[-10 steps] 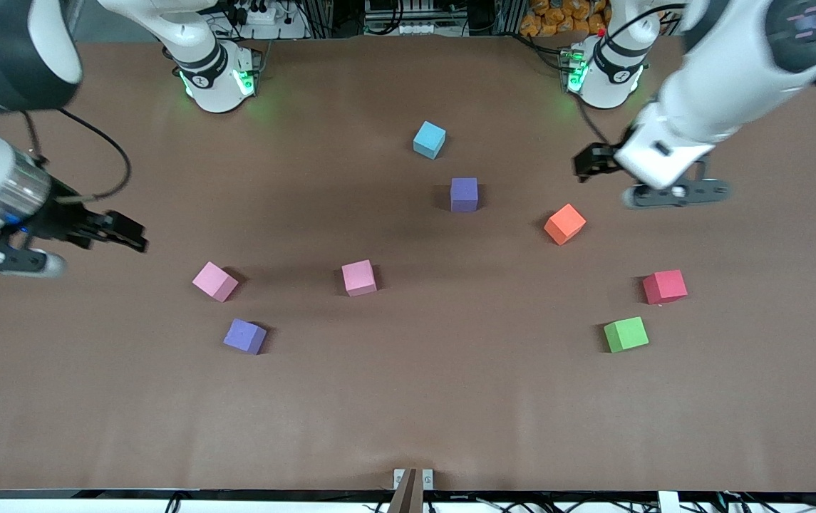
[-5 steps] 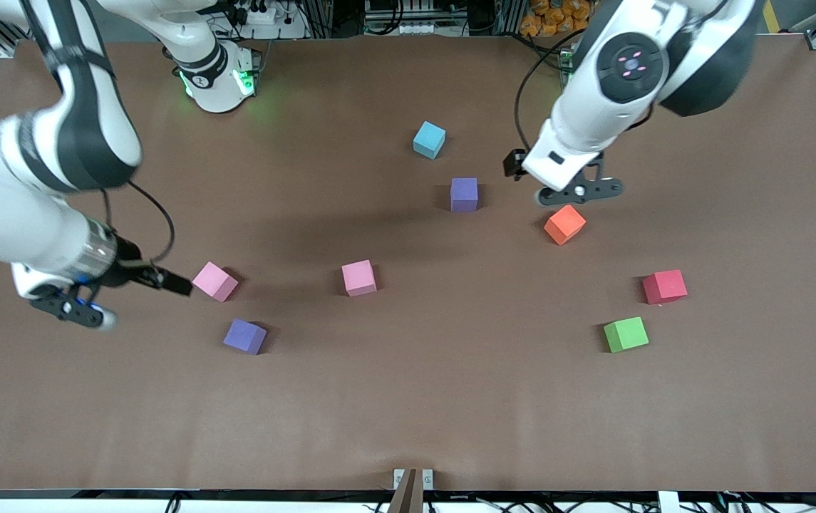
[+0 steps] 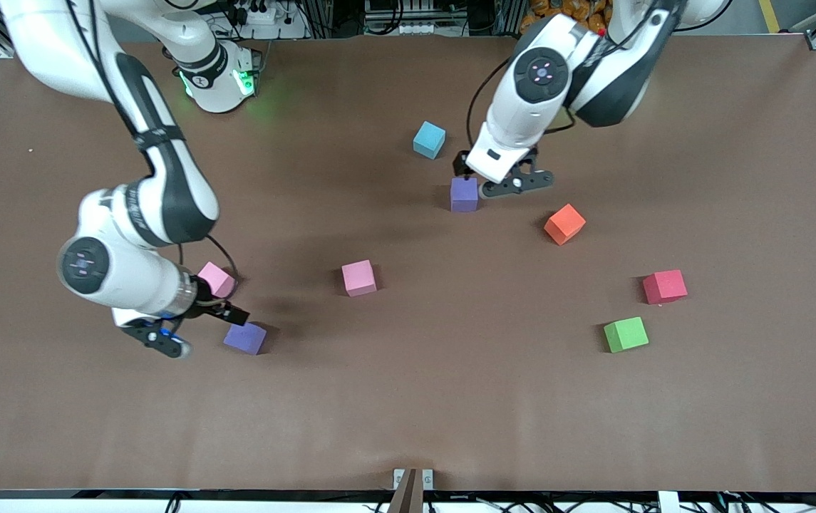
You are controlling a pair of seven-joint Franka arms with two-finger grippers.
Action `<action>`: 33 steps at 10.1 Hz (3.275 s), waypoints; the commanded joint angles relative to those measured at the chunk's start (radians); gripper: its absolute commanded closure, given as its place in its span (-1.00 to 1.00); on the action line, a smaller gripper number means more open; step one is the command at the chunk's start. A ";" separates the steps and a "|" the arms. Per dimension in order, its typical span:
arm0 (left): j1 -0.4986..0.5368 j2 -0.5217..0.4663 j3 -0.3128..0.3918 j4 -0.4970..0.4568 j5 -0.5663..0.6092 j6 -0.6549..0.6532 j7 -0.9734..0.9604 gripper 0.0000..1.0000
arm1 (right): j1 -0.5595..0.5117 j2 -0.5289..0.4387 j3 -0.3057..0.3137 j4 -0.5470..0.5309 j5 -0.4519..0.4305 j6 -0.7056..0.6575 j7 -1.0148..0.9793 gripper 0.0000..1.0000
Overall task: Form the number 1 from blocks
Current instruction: 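Grasp the cyan cube with the left gripper while the right gripper grasps purple, then carry the cyan cube with the left gripper while the right gripper carries purple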
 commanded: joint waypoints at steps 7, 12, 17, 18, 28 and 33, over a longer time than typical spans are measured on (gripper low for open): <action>-0.249 0.141 0.009 -0.117 -0.184 0.224 -0.463 -1.00 | 0.022 0.127 -0.072 0.058 0.009 0.094 0.001 -1.00; -0.272 0.198 0.006 -0.114 -0.246 0.275 -0.590 -1.00 | 0.062 0.215 -0.112 0.149 0.009 0.108 0.012 -1.00; -0.295 0.207 0.003 -0.143 -0.288 0.275 -0.639 -1.00 | 0.086 0.270 -0.126 0.176 0.013 0.143 0.015 -1.00; -0.296 0.207 -0.008 -0.154 -0.288 0.275 -0.655 -1.00 | 0.088 0.272 -0.127 0.169 0.016 0.157 0.015 -1.00; -0.336 0.267 -0.028 -0.154 -0.425 0.329 -0.659 -0.62 | 0.100 0.198 -0.126 0.074 0.013 0.151 -0.014 -0.19; -0.356 0.264 -0.034 -0.074 -0.290 0.353 -0.562 1.00 | 0.114 0.034 -0.126 -0.054 0.013 0.154 -0.054 -0.22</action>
